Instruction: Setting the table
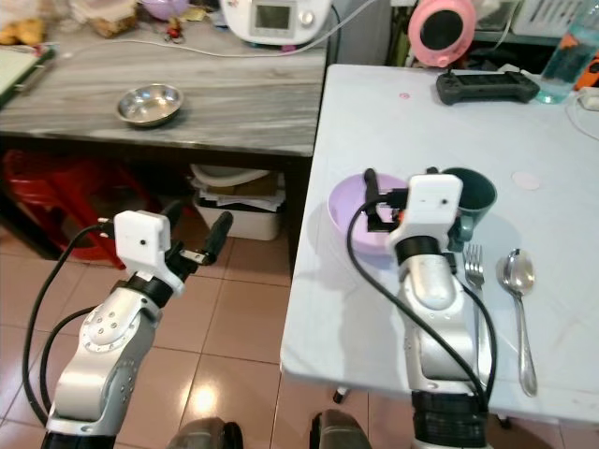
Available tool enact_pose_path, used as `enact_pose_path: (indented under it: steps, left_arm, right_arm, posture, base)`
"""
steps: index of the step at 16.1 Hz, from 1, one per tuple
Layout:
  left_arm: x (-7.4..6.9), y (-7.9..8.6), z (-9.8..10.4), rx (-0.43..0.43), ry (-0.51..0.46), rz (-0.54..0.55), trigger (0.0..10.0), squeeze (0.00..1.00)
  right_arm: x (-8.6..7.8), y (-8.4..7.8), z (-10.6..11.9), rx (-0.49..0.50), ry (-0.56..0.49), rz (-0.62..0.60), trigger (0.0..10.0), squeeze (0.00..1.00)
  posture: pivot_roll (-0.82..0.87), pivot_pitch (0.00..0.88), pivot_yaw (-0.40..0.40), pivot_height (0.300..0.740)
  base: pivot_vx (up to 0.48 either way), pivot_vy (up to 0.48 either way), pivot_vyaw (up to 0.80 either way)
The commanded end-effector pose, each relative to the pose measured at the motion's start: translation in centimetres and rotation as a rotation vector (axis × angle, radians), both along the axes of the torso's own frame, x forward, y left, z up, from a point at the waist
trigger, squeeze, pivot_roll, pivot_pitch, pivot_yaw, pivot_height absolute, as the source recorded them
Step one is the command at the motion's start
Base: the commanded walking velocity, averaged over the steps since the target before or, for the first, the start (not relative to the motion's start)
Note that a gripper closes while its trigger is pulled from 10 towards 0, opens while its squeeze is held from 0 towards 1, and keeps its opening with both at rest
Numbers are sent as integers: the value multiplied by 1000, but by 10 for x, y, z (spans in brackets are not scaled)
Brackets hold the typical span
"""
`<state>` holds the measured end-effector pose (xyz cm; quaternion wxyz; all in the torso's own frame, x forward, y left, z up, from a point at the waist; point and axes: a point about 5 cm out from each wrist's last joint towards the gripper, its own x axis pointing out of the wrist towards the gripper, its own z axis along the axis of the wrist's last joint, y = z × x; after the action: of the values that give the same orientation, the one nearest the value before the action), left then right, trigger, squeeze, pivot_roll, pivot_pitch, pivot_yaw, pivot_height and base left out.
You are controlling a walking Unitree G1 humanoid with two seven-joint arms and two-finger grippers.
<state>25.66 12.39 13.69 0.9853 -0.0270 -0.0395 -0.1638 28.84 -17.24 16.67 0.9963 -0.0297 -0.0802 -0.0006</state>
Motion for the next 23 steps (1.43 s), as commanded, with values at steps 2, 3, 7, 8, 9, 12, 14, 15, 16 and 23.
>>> enact_pose_path:
  steps: [2, 3, 7, 8, 9, 12, 14, 15, 16, 23]
  left_arm:
    - [-1, 4, 3, 0, -11, 16, 10000, 0]
    - [0, 5, 3, -1, -11, 18, 10000, 0]
    - [1, 10, 1, 1, 0, 26, 10000, 0]
    - [2, 11, 1, -3, 1, 29, 10000, 0]
    - [2, 11, 2, -5, 0, 30, 10000, 0]
    - [4, 9, 3, -15, -6, 26, 10000, 0]
    - [6, 9, 5, -16, -13, 31, 10000, 0]
    - [7, 11, 5, -19, -15, 35, 10000, 0]
    - [7, 12, 5, -20, -14, 37, 10000, 0]
    - [5, 11, 1, -18, 3, 36, 10000, 0]
  right_arm:
    - [0, 4, 6, -17, -34, 10, 10000, 0]
    - [1, 4, 7, -25, -36, 2, 10000, 0]
    - [-6, 2, 8, -16, 5, -62, 10000, 0]
    - [-18, 6, 2, -10, 20, -22, 10000, 0]
    - [-21, 6, 1, -8, 25, -17, 10000, 0]
    - [-20, 5, 2, -16, 13, 5, 10000, 0]
    - [-17, 13, 8, -38, -15, 84, 10000, 0]
    - [-17, 21, 12, -61, -17, 154, 10000, 0]
    - [-18, 25, 13, -68, -11, 183, 10000, 0]
    - [-33, 33, -7, -175, 179, 302, 10000, 0]
  posture:
    - [-33, 105, 41, 740]
    - [-32, 106, 42, 740]
    - [-30, 104, 37, 740]
    - [-37, 105, 38, 740]
    - [-39, 105, 39, 740]
    - [-44, 98, 41, 740]
    - [-40, 92, 39, 740]
    - [-39, 90, 37, 740]
    - [-39, 90, 36, 740]
    - [-44, 97, 30, 740]
  base:
    - [0, 0, 0]
    - [0, 0, 0]
    - [0, 0, 0]
    - [0, 0, -800]
    - [0, 0, -800]
    - [0, 0, 0]
    - [0, 0, 0]
    - [0, 0, 0]
    - [0, 0, 0]
    - [0, 0, 0]
